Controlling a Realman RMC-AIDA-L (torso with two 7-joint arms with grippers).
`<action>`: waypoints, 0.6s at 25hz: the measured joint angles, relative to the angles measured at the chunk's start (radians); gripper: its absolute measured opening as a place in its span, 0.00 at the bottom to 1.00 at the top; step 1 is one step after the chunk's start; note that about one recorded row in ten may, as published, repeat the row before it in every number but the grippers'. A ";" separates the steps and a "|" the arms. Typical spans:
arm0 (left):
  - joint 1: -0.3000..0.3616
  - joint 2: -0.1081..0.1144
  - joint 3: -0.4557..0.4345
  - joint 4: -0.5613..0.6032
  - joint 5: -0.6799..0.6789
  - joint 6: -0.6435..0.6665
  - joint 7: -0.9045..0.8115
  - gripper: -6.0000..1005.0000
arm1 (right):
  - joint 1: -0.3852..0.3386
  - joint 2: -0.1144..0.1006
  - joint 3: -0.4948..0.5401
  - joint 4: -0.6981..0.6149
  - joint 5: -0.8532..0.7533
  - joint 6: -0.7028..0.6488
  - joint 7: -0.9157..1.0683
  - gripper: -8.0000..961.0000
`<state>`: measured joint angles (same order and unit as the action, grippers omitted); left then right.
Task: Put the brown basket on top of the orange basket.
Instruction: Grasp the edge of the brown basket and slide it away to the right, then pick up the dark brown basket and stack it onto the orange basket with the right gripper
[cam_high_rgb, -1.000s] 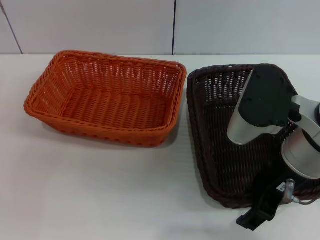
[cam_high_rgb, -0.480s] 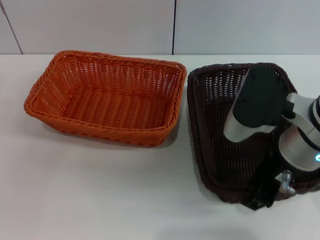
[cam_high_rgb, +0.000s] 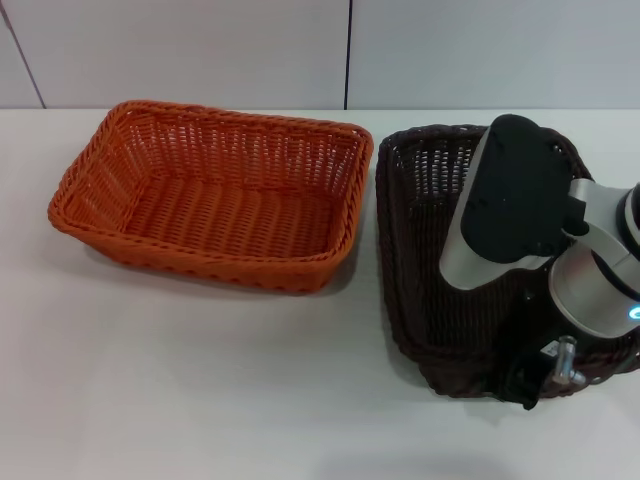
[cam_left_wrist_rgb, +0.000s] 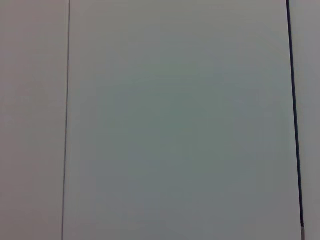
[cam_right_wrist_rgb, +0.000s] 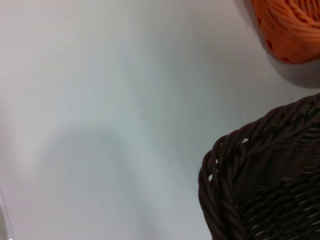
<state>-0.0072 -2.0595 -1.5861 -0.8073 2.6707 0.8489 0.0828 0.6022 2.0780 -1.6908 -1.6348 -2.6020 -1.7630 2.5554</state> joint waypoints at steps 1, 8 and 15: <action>0.000 0.000 0.000 0.000 0.000 0.000 0.000 0.78 | -0.001 0.000 -0.002 -0.004 0.000 0.001 0.000 0.27; 0.002 0.001 0.001 0.001 0.000 0.004 0.000 0.78 | -0.015 0.002 0.012 -0.134 -0.037 -0.020 0.051 0.17; 0.002 0.001 0.000 0.001 0.000 0.003 0.000 0.78 | 0.007 0.002 0.041 -0.272 -0.062 -0.080 0.075 0.16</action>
<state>-0.0052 -2.0586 -1.5860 -0.8068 2.6706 0.8522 0.0829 0.6093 2.0801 -1.6498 -1.9064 -2.6638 -1.8426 2.6303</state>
